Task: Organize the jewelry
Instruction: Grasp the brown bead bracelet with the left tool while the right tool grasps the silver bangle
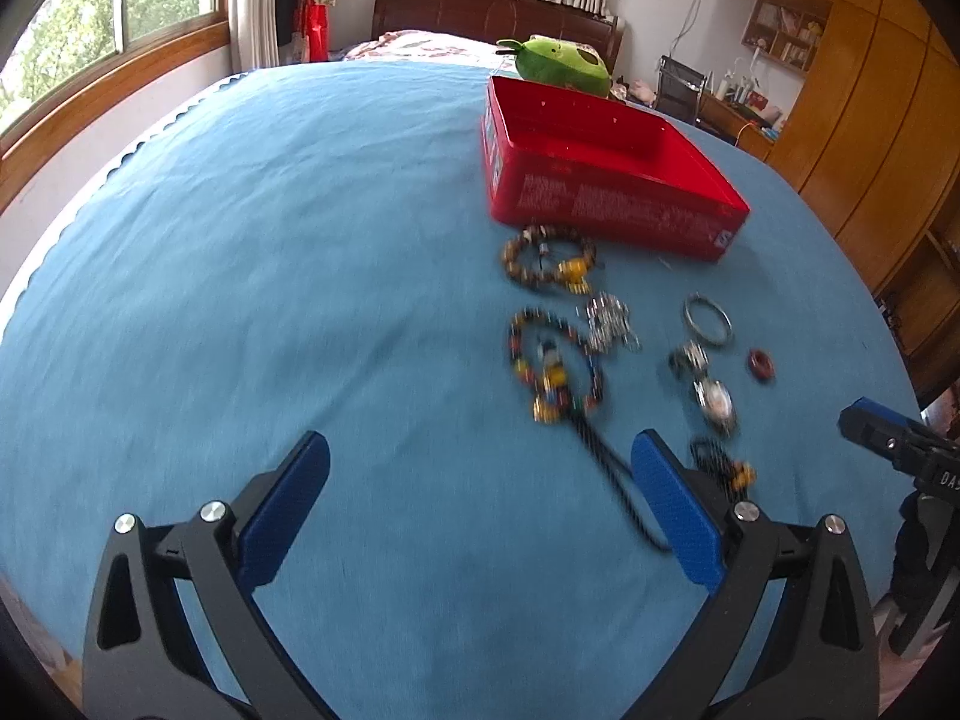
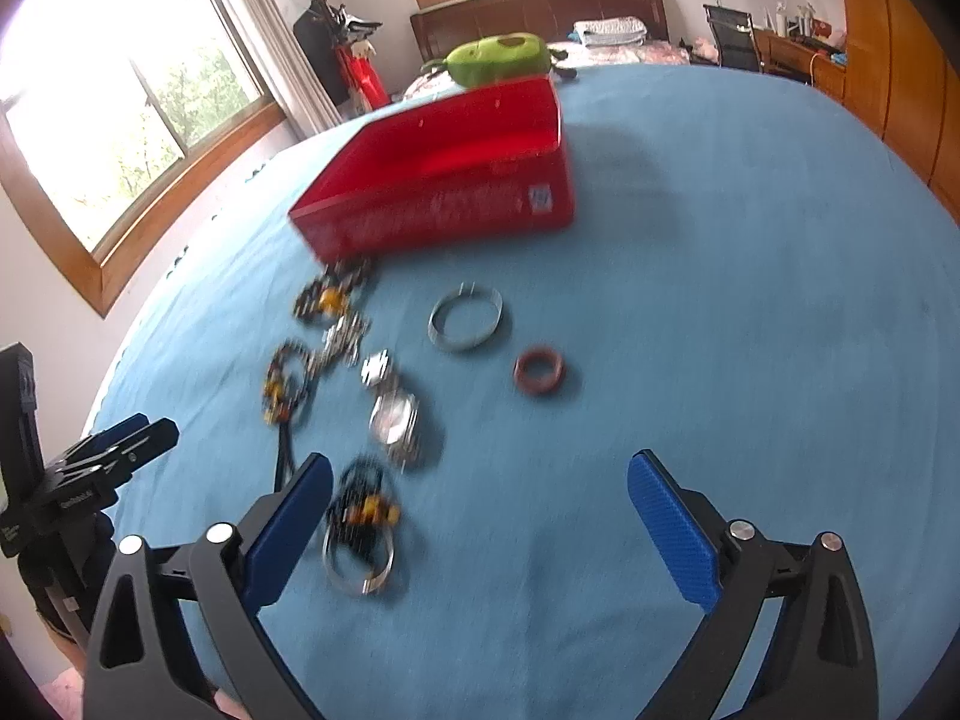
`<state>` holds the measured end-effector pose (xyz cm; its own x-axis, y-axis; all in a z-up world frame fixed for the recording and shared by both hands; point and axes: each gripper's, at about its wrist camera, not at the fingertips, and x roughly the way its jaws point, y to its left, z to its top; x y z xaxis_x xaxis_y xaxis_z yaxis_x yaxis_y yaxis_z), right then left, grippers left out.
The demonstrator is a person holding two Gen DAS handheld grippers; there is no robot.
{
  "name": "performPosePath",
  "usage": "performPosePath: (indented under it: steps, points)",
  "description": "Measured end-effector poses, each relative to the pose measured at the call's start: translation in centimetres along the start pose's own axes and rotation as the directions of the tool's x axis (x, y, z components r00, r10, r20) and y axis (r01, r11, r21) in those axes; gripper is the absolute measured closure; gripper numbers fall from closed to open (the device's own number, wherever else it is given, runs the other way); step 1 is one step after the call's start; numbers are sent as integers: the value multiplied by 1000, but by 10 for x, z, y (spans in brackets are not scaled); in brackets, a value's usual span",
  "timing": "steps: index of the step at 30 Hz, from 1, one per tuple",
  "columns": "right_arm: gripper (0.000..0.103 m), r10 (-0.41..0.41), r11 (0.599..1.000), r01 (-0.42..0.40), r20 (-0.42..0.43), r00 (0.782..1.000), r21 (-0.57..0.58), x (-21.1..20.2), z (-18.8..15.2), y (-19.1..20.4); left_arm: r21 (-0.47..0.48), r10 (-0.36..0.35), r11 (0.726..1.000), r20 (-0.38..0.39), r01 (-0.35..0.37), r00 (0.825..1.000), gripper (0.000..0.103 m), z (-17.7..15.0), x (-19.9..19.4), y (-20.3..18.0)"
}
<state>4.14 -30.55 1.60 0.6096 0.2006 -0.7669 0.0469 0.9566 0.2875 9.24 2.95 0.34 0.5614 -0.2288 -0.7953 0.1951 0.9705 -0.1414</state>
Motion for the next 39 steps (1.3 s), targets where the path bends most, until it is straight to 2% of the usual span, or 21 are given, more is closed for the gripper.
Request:
performPosePath:
  steps: [5, 6, 7, 9, 13, 19, 23, 26, 27, 33, 37, 39]
  points:
    - [17, 62, 998, -62, -31, 998, 22, 23, 43, -10, 17, 8, 1000, -40, -7, 999, 8, 47, 28, -8]
    - [22, 61, 998, -60, -46, 997, 22, 31, 49, -10, 26, 14, 1000, -55, -13, 998, 12, 55, 35, -10]
    - [25, 61, 998, -59, -62, 996, 23, 38, 54, -11, 28, 19, 999, -66, -17, 998, 21, 60, 40, -10]
    - [27, 78, 997, -75, -106, 991, 30, 58, 66, -12, 29, 26, 999, -111, -23, 994, 27, 74, 58, -10]
    - [27, 78, 997, -79, -174, 982, 5, 88, 74, -4, 15, -3, 1000, -186, 6, 983, 27, 91, 90, -14]
    - [27, 18, 998, -31, -236, 971, -49, 118, 76, 11, 31, -13, 999, -218, 20, 976, 22, 105, 116, -23]
    - [28, -48, 993, 21, -224, 973, -119, 127, 73, 23, 31, -13, 999, -234, 20, 972, 21, 107, 128, -23]
    - [52, -134, 977, 99, -182, 974, -191, 128, 69, 30, 18, -27, 999, -245, 32, 969, 21, 111, 135, -21]
    - [53, -138, 976, 102, -178, 974, -194, 128, 69, 29, 13, -30, 999, -247, 35, 969, 21, 113, 139, -21]
    - [53, -69, 989, 45, -170, 983, -142, 119, 71, 12, -13, -79, 997, -250, 78, 965, 21, 118, 145, -24]
    - [53, -28, 994, 10, -169, 985, -108, 110, 75, 4, -8, -99, 995, -262, 100, 960, 36, 119, 148, -29]
    - [53, -21, 995, 4, -173, 985, -101, 106, 76, 1, -4, -102, 994, -265, 105, 959, 39, 120, 152, -35]
